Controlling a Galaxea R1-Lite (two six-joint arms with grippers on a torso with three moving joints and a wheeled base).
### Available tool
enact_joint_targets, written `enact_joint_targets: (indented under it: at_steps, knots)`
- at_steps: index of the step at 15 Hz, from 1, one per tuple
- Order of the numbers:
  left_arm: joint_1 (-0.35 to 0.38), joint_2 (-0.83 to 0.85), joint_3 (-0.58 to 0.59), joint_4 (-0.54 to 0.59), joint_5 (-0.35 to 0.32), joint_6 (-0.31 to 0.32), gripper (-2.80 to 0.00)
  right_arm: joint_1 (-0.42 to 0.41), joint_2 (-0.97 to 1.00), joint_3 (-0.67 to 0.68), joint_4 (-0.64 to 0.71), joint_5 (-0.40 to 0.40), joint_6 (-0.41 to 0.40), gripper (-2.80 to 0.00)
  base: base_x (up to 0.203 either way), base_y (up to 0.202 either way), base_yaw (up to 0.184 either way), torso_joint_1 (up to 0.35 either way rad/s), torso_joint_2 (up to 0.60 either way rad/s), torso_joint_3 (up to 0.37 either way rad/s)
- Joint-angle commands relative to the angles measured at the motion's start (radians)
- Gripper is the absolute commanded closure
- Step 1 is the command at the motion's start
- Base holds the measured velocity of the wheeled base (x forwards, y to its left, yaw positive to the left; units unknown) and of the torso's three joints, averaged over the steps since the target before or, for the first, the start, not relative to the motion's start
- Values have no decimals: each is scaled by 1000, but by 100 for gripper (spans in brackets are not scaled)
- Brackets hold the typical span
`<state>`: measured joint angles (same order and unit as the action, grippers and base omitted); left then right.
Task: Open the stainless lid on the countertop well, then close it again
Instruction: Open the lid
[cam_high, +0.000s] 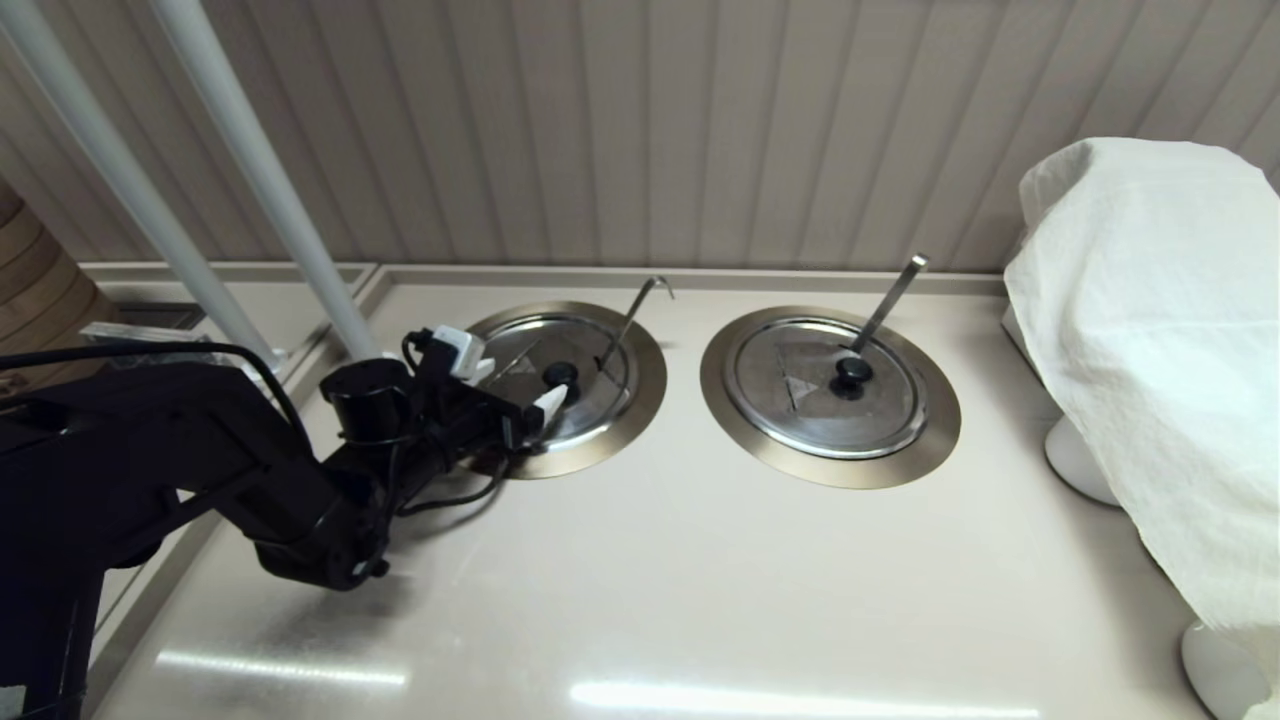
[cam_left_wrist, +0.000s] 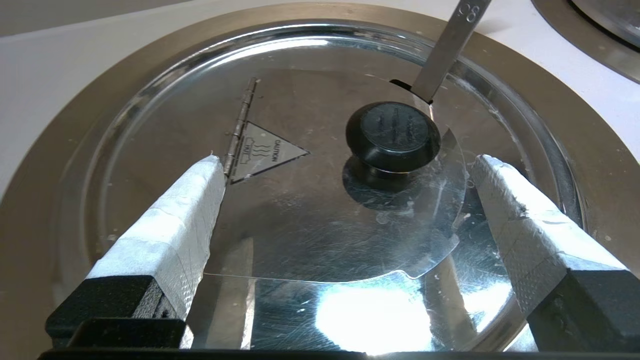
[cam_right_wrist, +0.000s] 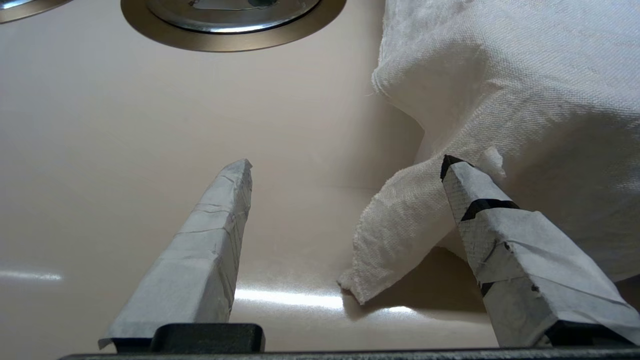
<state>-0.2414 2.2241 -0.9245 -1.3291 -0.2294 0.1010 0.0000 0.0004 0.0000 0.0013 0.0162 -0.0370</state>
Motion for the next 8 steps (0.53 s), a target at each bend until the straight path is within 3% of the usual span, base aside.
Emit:
enact_joint_targets:
  at_steps: [1, 8]
  knots:
    - [-10, 25, -3, -10, -1, -1, -280, 0, 0, 0, 0, 1, -1, -280, 0, 0, 0, 0, 0, 0]
    - [-29, 70, -26, -10, 33, 0, -280, 0, 0, 0, 0, 1, -1, -280, 0, 0, 0, 0, 0, 0]
